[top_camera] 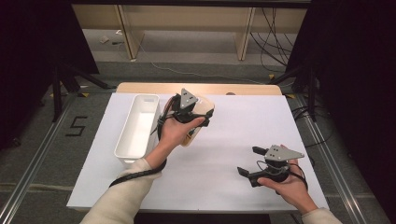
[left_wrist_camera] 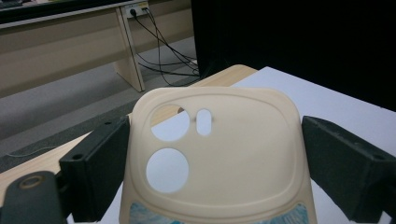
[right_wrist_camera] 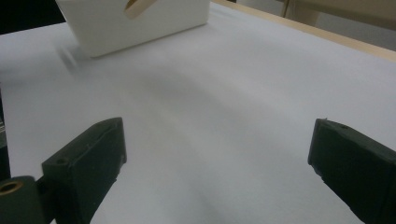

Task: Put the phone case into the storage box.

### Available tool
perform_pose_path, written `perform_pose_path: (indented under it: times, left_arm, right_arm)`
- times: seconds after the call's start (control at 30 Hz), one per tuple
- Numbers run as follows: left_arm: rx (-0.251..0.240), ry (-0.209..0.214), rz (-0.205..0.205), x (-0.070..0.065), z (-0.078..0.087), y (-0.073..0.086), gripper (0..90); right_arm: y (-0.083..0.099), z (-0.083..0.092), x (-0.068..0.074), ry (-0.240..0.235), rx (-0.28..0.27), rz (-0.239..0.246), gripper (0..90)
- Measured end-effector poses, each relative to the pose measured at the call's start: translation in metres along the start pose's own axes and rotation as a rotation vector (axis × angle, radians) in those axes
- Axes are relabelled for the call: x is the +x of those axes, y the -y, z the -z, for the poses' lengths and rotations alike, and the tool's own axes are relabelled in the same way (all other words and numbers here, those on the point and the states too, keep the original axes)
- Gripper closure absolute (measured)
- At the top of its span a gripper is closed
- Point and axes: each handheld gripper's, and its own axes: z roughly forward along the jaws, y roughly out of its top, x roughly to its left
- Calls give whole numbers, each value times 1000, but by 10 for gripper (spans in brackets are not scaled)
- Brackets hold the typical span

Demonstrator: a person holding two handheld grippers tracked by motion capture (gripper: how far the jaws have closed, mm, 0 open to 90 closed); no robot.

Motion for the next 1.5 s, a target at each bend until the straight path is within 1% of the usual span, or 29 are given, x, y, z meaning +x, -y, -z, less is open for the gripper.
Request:
perform_pose_path:
  times: [0.13,0.37,0.73,1.17,1.5]
  left_arm:
    - [-3,-12,-5,5,5,0,107]
    - [-23,-35,12,15,13,-2,108]
    - [-51,-61,31,25,22,-7,108]
    - [-67,-88,44,36,30,-11,108]
    - [-86,-112,63,46,38,-14,107]
  right_arm:
    - [0,-1,0,-1,1,-2,53]
    - [-1,-1,0,-3,1,2,53]
    - [-1,-2,0,-6,3,1,53]
    - [-1,-2,0,-7,1,1,53]
    - [-1,-3,0,-9,-1,4,53]
